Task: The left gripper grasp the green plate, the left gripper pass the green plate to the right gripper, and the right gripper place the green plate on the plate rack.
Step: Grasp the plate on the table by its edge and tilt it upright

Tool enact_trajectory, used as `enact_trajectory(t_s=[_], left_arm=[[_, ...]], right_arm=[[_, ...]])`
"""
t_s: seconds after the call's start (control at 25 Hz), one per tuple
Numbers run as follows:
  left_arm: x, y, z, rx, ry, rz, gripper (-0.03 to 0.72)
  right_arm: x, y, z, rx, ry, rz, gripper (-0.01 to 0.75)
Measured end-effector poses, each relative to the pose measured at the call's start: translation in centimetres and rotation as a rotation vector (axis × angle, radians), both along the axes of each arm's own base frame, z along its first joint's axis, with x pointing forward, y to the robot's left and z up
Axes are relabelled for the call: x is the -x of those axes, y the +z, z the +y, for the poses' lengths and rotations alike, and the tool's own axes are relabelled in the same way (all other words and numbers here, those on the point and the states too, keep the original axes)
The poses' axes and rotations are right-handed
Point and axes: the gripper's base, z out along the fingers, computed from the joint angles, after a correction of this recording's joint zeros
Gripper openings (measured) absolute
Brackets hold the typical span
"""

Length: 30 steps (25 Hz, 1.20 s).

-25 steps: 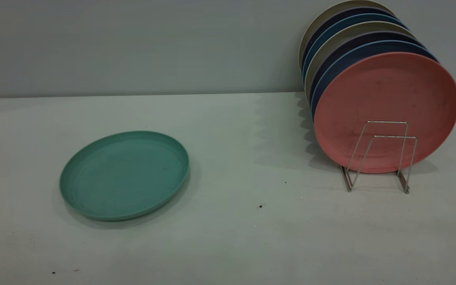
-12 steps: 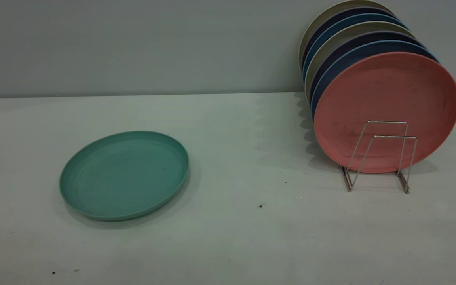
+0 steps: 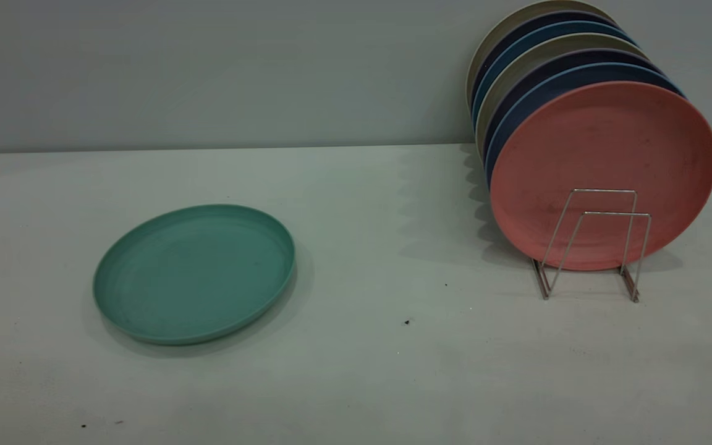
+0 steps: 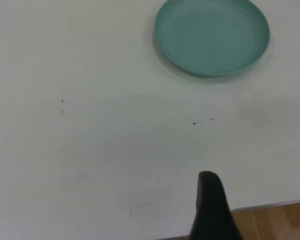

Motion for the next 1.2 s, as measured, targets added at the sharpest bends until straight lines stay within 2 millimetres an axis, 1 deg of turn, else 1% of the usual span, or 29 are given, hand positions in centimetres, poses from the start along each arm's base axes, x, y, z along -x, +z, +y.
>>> enact_trajectory(t_s=[0.12,0.24,0.32,0.36,0.48,0.6,0.72,0.84,0.92,1.04,1.12,1.2], left_arm=[[0.0,0.0,-0.1,0.006,-0.004,-0.003,0.516],[-0.2,0.9,-0.3,0.028,-0.018,-0.050,0.516],[-1.1,1.3,-0.2,0.034,-0.011,-0.008,0.516],[-1.9,1.4,-0.2,0.038,-0.001,0.036,0.516],[-5.1,1.6,-0.1,0.064,0.018,0.131,0.516],[-8.9,1.2,-0.3,0.119,0.012,0.232,0.516],[-13.0,-0.1,-0.8,0.167,-0.034,0.325,0.516],[-16.7,-1.6,-1.3,0.222,-0.073,0.374,0.516],[-19.1,-2.4,-1.5,0.247,-0.102,0.406,0.516],[-22.4,-3.6,-1.6,0.297,-0.132,0.454,0.516],[-24.6,-4.6,-1.0,0.343,-0.125,0.471,0.516],[-26.7,-5.5,0.1,0.389,-0.093,0.465,0.516]], right_arm=[[0.0,0.1,0.0,0.000,0.000,-0.004,0.376],[-0.2,1.2,0.1,0.015,0.019,-0.088,0.387],[-1.0,1.9,0.4,0.000,0.044,-0.128,0.427],[-1.8,2.2,0.5,-0.013,0.052,-0.124,0.451],[-4.5,2.5,0.8,-0.036,0.083,-0.053,0.495],[-7.5,2.4,1.2,-0.041,0.135,0.018,0.502],[-10.2,2.1,1.7,-0.051,0.199,0.097,0.503],[-12.4,2.5,2.1,-0.060,0.252,0.136,0.504],[-13.7,2.8,2.2,-0.065,0.266,0.134,0.504],[-15.2,2.7,2.4,-0.083,0.276,0.135,0.505],[-16.1,2.3,2.5,-0.092,0.285,0.152,0.506],[-16.7,1.9,2.6,-0.104,0.292,0.168,0.506]])
